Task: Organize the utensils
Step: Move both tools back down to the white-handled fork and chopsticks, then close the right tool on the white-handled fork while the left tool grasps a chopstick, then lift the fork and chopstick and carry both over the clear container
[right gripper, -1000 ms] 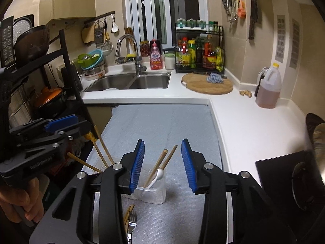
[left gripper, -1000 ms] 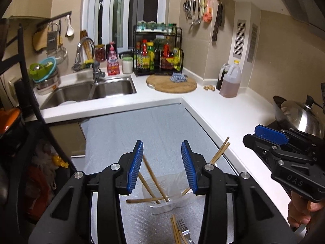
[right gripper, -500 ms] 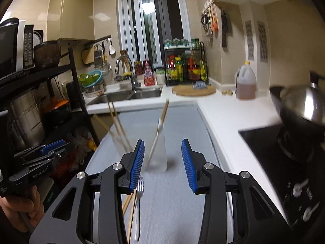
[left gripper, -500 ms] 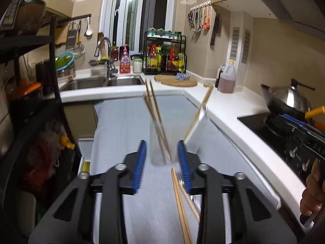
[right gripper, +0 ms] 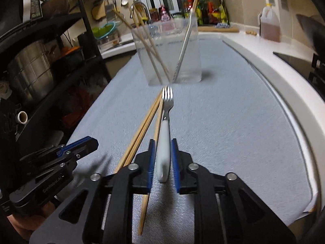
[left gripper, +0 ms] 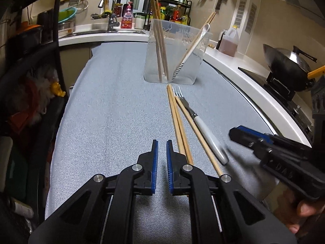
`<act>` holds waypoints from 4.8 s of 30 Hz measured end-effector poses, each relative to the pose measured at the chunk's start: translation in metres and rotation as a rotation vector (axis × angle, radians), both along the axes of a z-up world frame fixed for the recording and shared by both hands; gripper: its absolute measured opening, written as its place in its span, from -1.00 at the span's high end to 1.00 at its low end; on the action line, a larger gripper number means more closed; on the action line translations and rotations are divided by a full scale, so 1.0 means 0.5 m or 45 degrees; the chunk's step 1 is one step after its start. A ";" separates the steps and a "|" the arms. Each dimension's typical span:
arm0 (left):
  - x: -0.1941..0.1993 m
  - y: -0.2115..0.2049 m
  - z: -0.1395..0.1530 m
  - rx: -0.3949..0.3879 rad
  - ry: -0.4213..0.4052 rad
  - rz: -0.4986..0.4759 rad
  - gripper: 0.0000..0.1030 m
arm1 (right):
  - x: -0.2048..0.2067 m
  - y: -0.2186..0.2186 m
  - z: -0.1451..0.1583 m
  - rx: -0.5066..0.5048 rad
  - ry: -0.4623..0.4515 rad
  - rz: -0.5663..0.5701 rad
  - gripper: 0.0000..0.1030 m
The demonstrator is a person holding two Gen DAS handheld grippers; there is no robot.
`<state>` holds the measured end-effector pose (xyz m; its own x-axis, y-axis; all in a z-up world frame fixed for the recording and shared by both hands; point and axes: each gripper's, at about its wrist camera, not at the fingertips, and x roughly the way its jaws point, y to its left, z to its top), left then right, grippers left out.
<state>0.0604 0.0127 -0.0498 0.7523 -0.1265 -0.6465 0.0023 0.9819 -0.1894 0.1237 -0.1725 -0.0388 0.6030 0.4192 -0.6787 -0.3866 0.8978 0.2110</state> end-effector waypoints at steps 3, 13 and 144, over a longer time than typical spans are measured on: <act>0.005 0.002 -0.013 -0.033 0.025 -0.014 0.84 | 0.013 0.015 -0.027 -0.050 0.025 -0.010 0.34; 0.017 -0.034 -0.051 -0.119 0.093 -0.092 0.84 | 0.010 0.010 -0.062 -0.059 0.054 0.001 0.66; 0.047 0.002 0.329 0.112 -0.323 -0.057 0.88 | 0.045 -0.100 0.283 -0.002 -0.264 -0.059 0.69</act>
<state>0.0841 0.0139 0.1146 0.8866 -0.1150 -0.4481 0.0827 0.9924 -0.0912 0.1459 -0.2223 0.1026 0.7486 0.3868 -0.5385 -0.3797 0.9159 0.1301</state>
